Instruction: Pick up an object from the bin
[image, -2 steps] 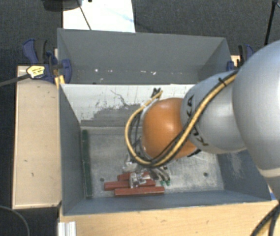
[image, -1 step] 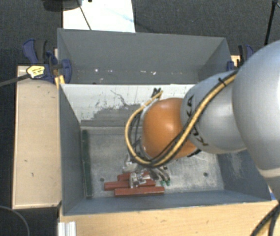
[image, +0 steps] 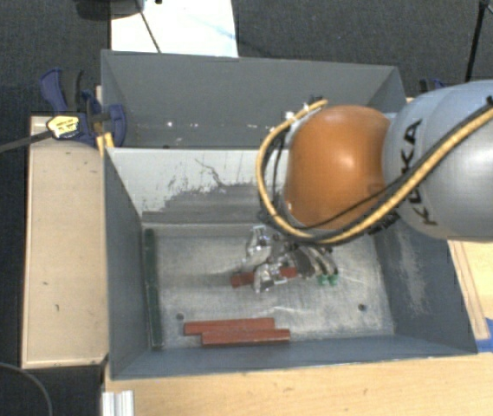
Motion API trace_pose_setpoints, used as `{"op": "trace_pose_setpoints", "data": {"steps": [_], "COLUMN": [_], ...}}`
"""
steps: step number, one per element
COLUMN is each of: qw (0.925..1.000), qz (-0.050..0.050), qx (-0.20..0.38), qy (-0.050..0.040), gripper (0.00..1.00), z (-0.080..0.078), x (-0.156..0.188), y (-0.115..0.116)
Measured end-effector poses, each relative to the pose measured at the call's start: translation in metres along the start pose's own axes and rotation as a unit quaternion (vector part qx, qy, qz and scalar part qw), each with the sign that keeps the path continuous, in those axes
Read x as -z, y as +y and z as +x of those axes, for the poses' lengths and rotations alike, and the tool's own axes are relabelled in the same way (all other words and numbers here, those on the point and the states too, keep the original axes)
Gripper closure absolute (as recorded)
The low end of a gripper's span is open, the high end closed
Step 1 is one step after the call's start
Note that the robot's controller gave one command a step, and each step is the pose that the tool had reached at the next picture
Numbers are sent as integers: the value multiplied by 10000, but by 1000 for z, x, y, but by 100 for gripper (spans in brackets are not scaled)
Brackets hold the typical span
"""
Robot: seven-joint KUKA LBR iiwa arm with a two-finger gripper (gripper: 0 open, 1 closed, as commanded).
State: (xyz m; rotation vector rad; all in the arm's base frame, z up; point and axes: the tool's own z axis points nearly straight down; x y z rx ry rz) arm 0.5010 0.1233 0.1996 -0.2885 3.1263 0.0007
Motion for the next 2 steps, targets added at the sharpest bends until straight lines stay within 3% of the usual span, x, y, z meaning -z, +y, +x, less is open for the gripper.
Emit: {"op": "trace_pose_setpoints", "data": {"steps": [1, 2], "qw": [10000, 9992], "qz": [-2, -4], "qx": [-3, 410], "qy": [1, 29], "gripper": [100, 100], "z": [0, -5], "x": [0, 28], "y": [0, -9]}}
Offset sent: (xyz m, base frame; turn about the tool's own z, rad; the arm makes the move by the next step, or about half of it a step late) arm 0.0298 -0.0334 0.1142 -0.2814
